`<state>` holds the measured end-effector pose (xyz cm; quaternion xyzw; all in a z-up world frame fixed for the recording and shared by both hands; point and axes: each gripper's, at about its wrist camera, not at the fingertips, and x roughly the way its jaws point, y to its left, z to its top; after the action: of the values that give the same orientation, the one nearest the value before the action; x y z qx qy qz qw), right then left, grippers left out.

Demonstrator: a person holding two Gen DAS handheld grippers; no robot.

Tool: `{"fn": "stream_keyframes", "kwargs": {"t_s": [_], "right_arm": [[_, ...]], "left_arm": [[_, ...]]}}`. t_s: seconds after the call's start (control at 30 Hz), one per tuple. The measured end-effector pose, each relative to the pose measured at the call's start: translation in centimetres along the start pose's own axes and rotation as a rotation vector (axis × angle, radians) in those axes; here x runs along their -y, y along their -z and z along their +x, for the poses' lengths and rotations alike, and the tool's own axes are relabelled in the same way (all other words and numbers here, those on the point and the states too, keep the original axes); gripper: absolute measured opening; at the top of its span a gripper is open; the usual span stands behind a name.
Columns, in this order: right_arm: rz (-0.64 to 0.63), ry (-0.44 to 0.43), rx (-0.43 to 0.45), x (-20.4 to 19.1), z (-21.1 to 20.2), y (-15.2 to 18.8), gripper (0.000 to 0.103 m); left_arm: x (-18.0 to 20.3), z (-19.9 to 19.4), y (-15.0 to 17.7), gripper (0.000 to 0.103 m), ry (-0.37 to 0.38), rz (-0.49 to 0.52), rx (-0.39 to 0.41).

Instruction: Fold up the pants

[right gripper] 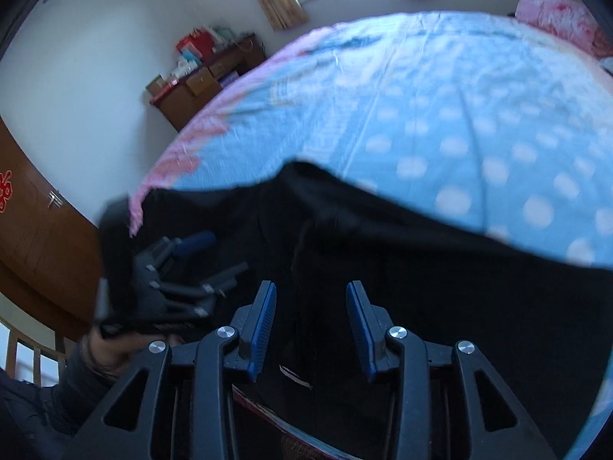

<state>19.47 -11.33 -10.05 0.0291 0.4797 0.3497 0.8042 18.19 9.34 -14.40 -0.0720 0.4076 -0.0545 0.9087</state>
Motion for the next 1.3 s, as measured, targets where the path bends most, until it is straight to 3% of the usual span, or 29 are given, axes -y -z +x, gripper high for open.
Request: {"fn": "stream_keyframes", "kwargs": {"t_s": [0.1,0.27,0.33,0.5,0.63,0.8,0.9,0.97,1.0,1.07,1.2,1.3], "right_arm": [[0.018,-0.024,-0.042,0.1,3.3,0.1,0.04],[0.015,-0.052,-0.041,0.3,4.7,0.0,0.045],[-0.011,-0.04,-0.045,0.0,4.3,0.1,0.045],[-0.166,0.109,0.019,-2.4,2.1,1.1,0.045],[-0.16,0.106,0.011,-2.4,1.6,1.1,0.047],[-0.112,0.233,-0.082,-2.8,3.8,1.5,0.047],[-0.101,0.284,-0.06,-3.1,4.3,1.7,0.047],[-0.086,0.299,-0.045,-3.0,4.2,1.6,0.032],[-0.071,0.292,-0.037,-2.6,4.1,1.4,0.026],[0.0,0.196,-0.031,-1.6,3.8,1.2,0.012],[-0.046,0.2,-0.057,-2.0,4.1,1.3,0.013],[0.0,0.125,-0.091,-0.5,3.5,0.8,0.016]], "left_arm": [[-1.1,-1.0,0.2,0.103,0.022,-0.045,0.003],[-4.3,-4.6,0.0,0.103,-0.027,-0.115,0.077],[-5.9,-5.8,-0.3,0.103,-0.071,-0.122,0.102],[-11.8,-8.8,0.1,0.103,-0.253,-0.122,0.118],[-17.2,-9.6,1.2,0.103,-0.339,-0.181,0.079],[-21.1,-9.0,2.9,0.103,-0.313,-0.302,0.055],[-21.5,-8.2,3.4,0.103,-0.284,-0.327,0.05],[-21.2,-7.7,3.8,0.103,-0.259,-0.298,0.043],[-21.0,-7.4,3.8,0.103,-0.256,-0.287,0.041],[-20.6,-6.9,3.7,0.103,-0.211,-0.269,0.049],[-21.3,-5.9,3.4,0.103,-0.147,-0.284,0.056],[-21.2,-6.0,2.9,0.103,-0.138,-0.275,0.054]]}}
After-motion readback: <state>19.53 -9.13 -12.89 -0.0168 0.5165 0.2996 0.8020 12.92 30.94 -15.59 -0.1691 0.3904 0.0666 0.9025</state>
